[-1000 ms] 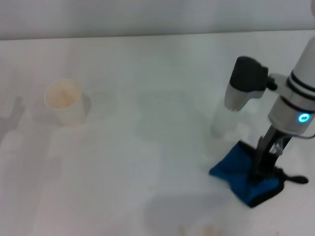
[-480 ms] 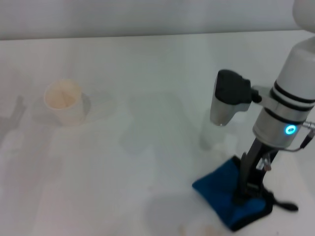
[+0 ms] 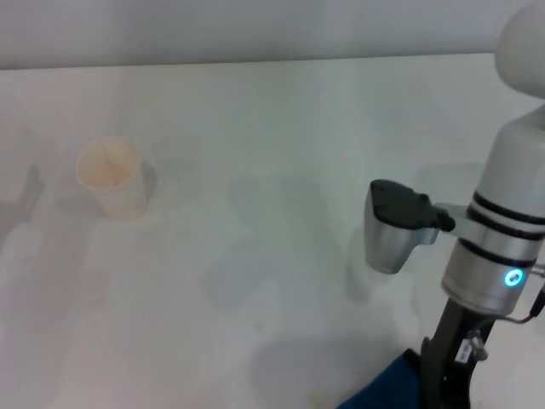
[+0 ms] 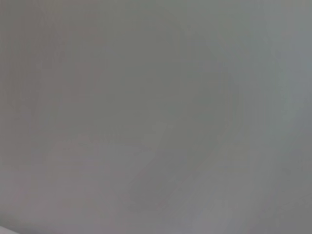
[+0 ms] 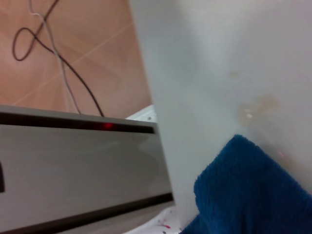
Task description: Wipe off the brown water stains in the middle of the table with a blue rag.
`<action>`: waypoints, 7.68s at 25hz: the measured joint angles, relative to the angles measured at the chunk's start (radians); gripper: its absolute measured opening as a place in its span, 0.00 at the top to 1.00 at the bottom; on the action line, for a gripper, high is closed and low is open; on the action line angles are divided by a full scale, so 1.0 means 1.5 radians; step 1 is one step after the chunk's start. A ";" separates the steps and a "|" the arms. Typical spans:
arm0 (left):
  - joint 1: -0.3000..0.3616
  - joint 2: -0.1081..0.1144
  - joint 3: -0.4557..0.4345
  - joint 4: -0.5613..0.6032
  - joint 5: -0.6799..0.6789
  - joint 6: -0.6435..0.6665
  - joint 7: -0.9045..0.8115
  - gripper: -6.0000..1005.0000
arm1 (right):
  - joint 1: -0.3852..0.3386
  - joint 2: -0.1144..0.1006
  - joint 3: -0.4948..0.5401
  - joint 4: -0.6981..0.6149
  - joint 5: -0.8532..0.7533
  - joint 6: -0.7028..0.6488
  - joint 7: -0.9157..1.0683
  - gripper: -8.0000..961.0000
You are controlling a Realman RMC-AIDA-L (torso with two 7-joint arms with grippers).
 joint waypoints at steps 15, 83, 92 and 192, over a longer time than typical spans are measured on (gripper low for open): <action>-0.002 0.000 0.000 0.001 -0.001 0.001 0.001 0.14 | 0.002 0.001 -0.127 -0.001 0.137 0.100 -0.001 0.94; -0.011 -0.003 0.003 0.015 0.000 0.008 -0.002 0.14 | 0.016 -0.013 0.040 0.017 -0.051 0.116 0.080 0.95; -0.013 -0.003 0.003 0.016 -0.002 0.005 -0.003 0.13 | 0.017 -0.003 0.058 0.011 0.040 0.301 0.079 0.95; -0.011 -0.005 0.014 0.014 0.003 0.002 -0.001 0.13 | -0.200 0.000 0.441 0.397 1.243 0.456 -1.189 0.18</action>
